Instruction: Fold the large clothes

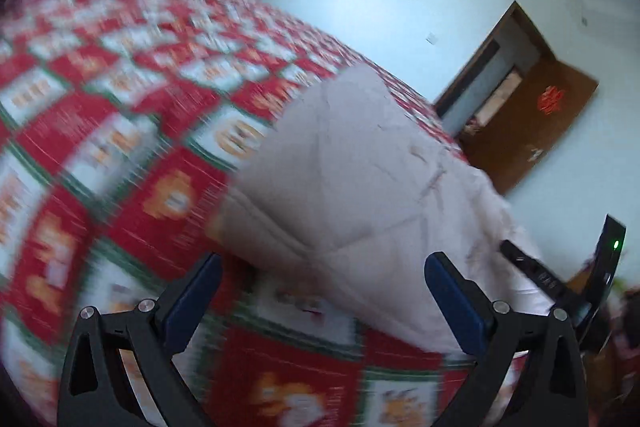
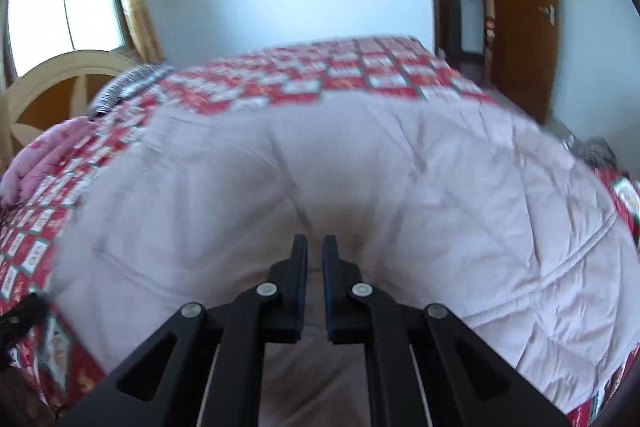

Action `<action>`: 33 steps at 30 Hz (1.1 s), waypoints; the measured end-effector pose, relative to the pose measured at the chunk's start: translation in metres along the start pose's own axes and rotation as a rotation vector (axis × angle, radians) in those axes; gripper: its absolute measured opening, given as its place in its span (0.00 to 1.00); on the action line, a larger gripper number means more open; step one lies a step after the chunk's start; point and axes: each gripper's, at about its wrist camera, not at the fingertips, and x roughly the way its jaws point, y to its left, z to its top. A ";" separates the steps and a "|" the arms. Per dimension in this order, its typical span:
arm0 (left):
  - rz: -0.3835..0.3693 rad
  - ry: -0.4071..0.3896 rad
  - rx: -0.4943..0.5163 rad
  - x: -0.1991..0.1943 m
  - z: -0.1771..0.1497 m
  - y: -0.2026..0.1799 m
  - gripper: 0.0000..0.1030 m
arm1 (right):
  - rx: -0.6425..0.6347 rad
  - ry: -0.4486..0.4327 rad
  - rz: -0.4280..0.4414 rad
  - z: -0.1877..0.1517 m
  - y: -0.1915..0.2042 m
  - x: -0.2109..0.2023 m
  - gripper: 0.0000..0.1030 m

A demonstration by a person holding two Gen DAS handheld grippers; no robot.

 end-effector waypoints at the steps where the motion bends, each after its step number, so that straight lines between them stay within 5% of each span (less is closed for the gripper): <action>1: -0.051 0.016 -0.028 0.009 -0.001 -0.002 0.98 | -0.008 -0.003 0.003 0.000 0.005 0.001 0.08; 5: -0.043 0.021 -0.058 0.042 0.002 -0.008 0.98 | 0.030 0.108 0.025 -0.017 0.005 0.043 0.08; 11: -0.115 -0.058 -0.194 0.068 0.026 -0.001 0.98 | 0.016 0.125 0.000 -0.022 0.008 0.053 0.06; 16: -0.086 -0.089 -0.173 0.084 0.031 -0.010 0.98 | 0.107 0.134 0.076 -0.023 -0.007 0.057 0.06; 18: -0.130 -0.086 -0.143 0.088 0.035 -0.018 0.88 | 0.145 0.146 0.103 -0.023 -0.013 0.059 0.06; 20: -0.179 -0.072 -0.126 0.090 0.040 -0.021 0.45 | 0.180 0.160 0.123 -0.023 -0.015 0.060 0.06; 23: -0.233 -0.061 -0.077 0.082 0.053 -0.026 0.25 | 0.255 0.193 0.148 -0.022 -0.016 0.060 0.06; 30: -0.264 -0.131 0.123 0.021 0.081 -0.044 0.22 | 0.291 0.289 0.296 -0.020 0.045 0.064 0.07; 33: -0.218 -0.193 0.225 -0.010 0.091 -0.049 0.22 | 0.334 0.340 0.465 -0.023 0.084 0.076 0.06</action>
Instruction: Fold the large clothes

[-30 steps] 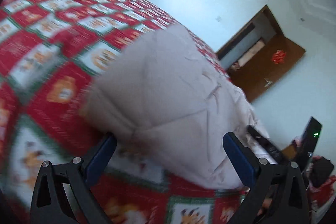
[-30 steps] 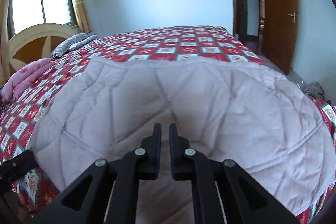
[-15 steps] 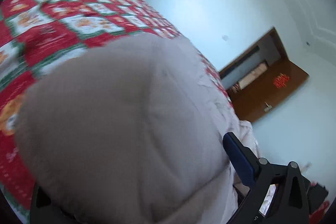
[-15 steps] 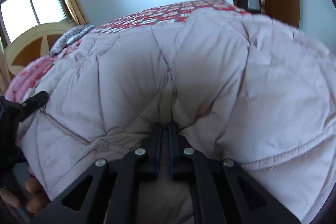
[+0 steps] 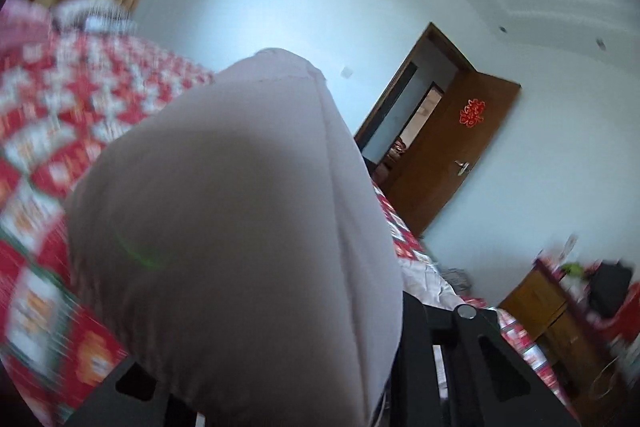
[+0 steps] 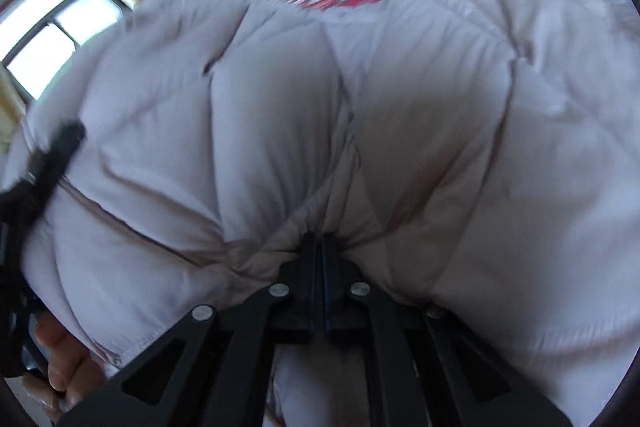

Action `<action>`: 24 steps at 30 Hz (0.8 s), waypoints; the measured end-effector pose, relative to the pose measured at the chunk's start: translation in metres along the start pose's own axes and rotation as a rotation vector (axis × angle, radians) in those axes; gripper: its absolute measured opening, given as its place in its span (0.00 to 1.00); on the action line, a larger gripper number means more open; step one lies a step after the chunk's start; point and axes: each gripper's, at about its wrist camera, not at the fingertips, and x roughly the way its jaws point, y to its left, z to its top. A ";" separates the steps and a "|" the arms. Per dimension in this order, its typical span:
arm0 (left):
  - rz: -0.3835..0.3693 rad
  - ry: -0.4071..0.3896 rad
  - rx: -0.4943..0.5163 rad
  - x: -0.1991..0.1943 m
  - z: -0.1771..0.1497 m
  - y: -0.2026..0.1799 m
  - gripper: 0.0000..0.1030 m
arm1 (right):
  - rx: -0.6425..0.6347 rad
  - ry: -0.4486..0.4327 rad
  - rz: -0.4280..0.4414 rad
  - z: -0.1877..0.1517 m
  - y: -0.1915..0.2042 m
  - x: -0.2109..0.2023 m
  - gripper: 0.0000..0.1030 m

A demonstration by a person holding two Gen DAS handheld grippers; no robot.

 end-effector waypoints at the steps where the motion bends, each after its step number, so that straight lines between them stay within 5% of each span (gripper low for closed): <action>1: 0.030 -0.013 0.066 -0.008 0.004 -0.006 0.22 | 0.004 0.030 0.058 -0.002 0.009 0.011 0.06; 5: 0.096 -0.035 0.224 -0.023 0.012 -0.023 0.22 | 0.008 0.093 0.198 -0.005 0.030 0.020 0.06; 9: 0.087 -0.049 0.328 -0.024 0.008 -0.046 0.22 | 0.013 -0.031 0.244 0.001 0.013 -0.047 0.08; 14: 0.066 -0.047 0.549 -0.002 -0.023 -0.103 0.22 | 0.004 -0.277 0.027 0.008 -0.046 -0.154 0.08; 17: 0.037 -0.019 0.685 0.016 -0.050 -0.135 0.22 | 0.048 -0.315 -0.097 0.003 -0.085 -0.173 0.09; 24: 0.052 0.061 1.056 0.055 -0.144 -0.203 0.22 | 0.235 -0.260 -0.016 -0.008 -0.145 -0.138 0.05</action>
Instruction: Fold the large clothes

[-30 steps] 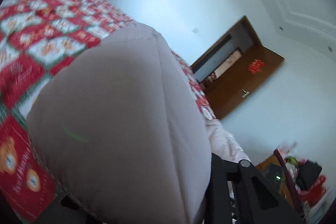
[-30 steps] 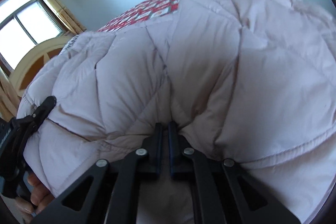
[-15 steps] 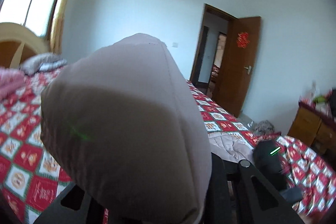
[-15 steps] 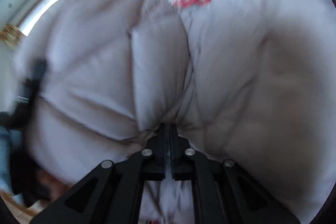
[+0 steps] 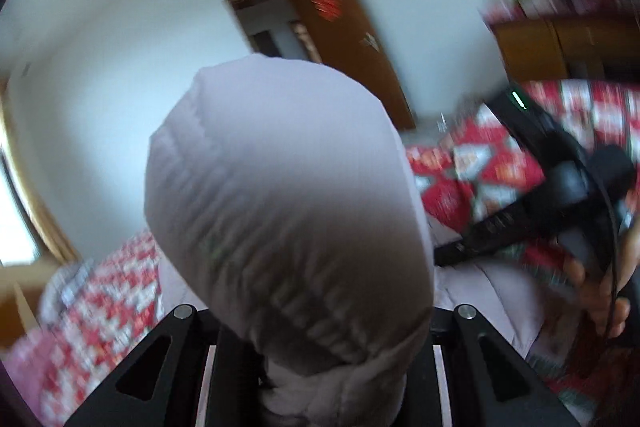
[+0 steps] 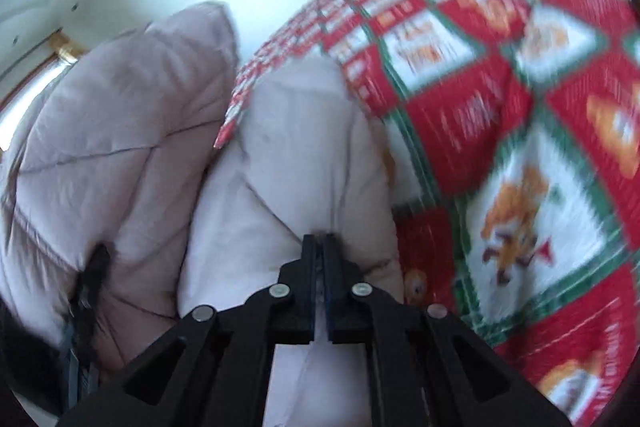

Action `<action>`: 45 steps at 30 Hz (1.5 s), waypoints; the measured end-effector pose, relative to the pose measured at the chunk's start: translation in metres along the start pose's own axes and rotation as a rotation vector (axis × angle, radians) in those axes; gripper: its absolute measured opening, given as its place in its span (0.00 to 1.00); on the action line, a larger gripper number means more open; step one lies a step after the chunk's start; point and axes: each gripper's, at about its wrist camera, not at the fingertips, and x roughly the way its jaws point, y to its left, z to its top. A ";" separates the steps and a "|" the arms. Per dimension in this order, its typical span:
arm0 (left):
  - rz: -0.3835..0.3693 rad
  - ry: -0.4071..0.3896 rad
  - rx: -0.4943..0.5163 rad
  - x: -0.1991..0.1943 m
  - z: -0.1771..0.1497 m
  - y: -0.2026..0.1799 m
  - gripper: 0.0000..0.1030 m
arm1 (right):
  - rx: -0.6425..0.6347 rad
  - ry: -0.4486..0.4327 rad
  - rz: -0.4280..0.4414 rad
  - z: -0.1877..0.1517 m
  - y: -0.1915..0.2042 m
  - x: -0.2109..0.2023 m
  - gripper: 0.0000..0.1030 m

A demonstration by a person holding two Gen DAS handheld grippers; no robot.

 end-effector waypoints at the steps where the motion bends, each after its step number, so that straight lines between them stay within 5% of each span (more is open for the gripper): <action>1: 0.006 0.008 0.068 0.006 -0.002 -0.018 0.22 | 0.009 -0.006 0.007 0.000 -0.003 0.001 0.04; 8: 0.010 0.039 0.325 0.039 -0.016 -0.085 0.26 | 0.000 0.004 -0.048 0.016 -0.016 -0.028 0.04; 12: -0.006 0.047 0.315 0.046 -0.017 -0.091 0.26 | -0.076 -0.172 -0.178 0.031 -0.001 -0.087 0.11; 14: -0.008 0.049 0.320 0.050 -0.017 -0.094 0.26 | -0.134 -0.199 -0.136 0.040 0.016 -0.098 0.11; 16: -0.008 0.049 0.319 0.052 -0.016 -0.095 0.26 | -0.194 -0.163 -0.110 0.048 0.031 -0.087 0.11; 20: -0.017 0.051 0.304 0.053 -0.013 -0.090 0.26 | -0.298 -0.054 -0.193 0.050 0.045 -0.041 0.11; 23: -0.021 0.046 0.304 0.052 -0.015 -0.080 0.28 | -0.294 0.023 -0.269 0.022 0.037 -0.033 0.10; 31: -0.048 0.039 0.316 0.014 -0.018 -0.054 0.42 | -0.183 0.065 -0.138 0.008 0.016 -0.029 0.02; 40: 0.019 -0.007 0.367 -0.011 -0.028 -0.063 0.46 | -0.207 0.068 -0.143 -0.001 0.023 -0.024 0.02; 42: 0.040 -0.038 0.424 -0.023 -0.036 -0.067 0.51 | -0.212 0.082 -0.150 -0.001 0.024 -0.025 0.02; 45: 0.040 -0.109 0.433 -0.052 -0.051 -0.056 0.70 | -0.202 0.102 -0.146 0.003 0.022 -0.023 0.01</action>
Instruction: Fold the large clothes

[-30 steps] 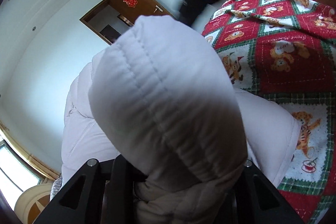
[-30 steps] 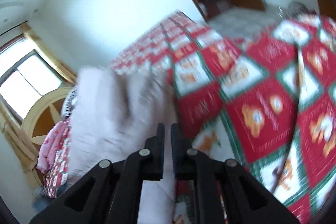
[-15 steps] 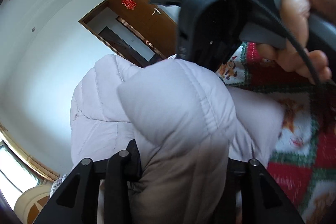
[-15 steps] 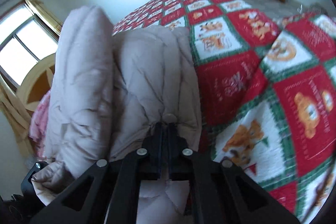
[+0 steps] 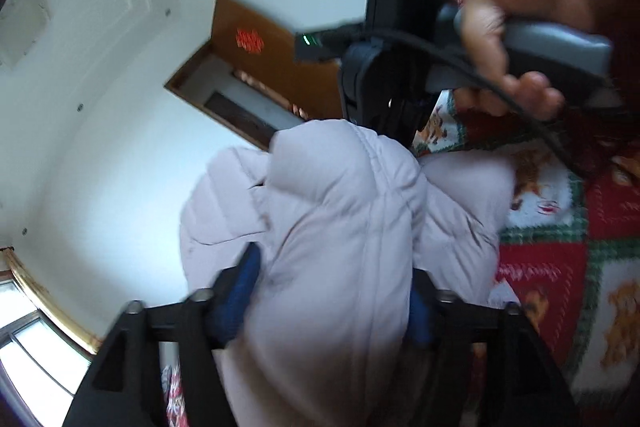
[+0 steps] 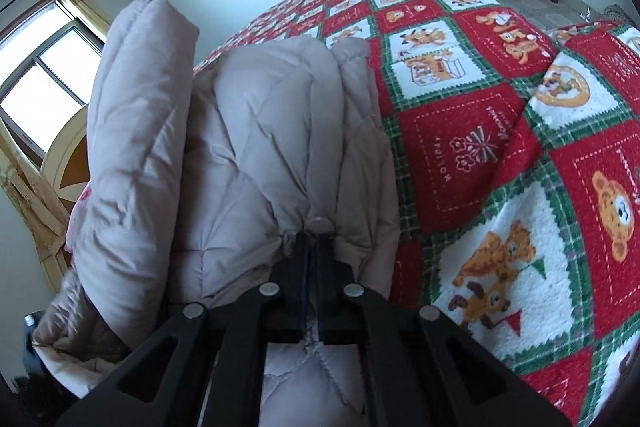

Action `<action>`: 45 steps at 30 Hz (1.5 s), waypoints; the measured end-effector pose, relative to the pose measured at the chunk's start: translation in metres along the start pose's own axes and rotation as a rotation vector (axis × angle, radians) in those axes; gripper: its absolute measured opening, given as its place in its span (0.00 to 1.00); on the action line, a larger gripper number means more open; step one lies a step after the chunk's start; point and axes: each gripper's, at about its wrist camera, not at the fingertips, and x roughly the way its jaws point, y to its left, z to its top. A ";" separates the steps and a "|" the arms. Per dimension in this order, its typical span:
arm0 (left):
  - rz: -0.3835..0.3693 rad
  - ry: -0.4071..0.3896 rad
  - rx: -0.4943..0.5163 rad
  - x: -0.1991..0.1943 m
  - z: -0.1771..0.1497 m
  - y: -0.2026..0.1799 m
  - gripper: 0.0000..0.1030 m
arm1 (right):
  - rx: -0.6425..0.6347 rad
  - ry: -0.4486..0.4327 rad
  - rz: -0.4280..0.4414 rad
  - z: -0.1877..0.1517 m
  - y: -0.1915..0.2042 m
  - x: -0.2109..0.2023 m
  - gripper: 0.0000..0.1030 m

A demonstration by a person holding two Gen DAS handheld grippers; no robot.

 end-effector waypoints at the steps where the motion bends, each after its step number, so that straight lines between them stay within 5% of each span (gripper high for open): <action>1: -0.023 -0.010 -0.042 -0.009 -0.004 0.008 0.71 | -0.002 0.003 0.002 0.002 -0.001 0.002 0.01; 6: -0.182 -0.050 -0.437 -0.031 -0.029 0.080 0.72 | 0.016 -0.041 0.025 -0.005 -0.007 0.004 0.01; 10: -0.143 -0.126 -0.829 -0.029 -0.062 0.164 0.76 | 0.042 -0.065 0.018 -0.012 -0.007 0.004 0.01; 13: -0.079 -0.030 -1.010 0.009 -0.091 0.203 0.76 | 0.044 -0.071 0.006 -0.013 -0.005 0.004 0.01; 19: -0.151 0.116 -1.206 0.085 -0.135 0.208 0.76 | 0.054 -0.081 0.006 -0.017 -0.004 0.005 0.01; 22: -0.215 0.110 -1.170 0.107 -0.115 0.193 0.76 | 0.061 -0.086 0.012 -0.018 -0.005 0.008 0.01; 30: -0.350 0.177 -0.856 0.145 -0.049 0.158 0.76 | 0.066 -0.117 0.016 -0.025 -0.012 0.013 0.00; 38: -0.331 0.254 -0.693 0.155 -0.032 0.119 0.77 | 0.070 -0.113 -0.030 -0.019 -0.011 0.008 0.00; 42: -0.310 0.248 -0.677 0.149 -0.038 0.116 0.77 | 0.002 -0.089 -0.120 -0.004 -0.003 -0.020 0.09; 45: -0.308 0.248 -0.674 0.148 -0.039 0.115 0.78 | -0.045 -0.221 -0.148 0.010 0.010 -0.063 0.28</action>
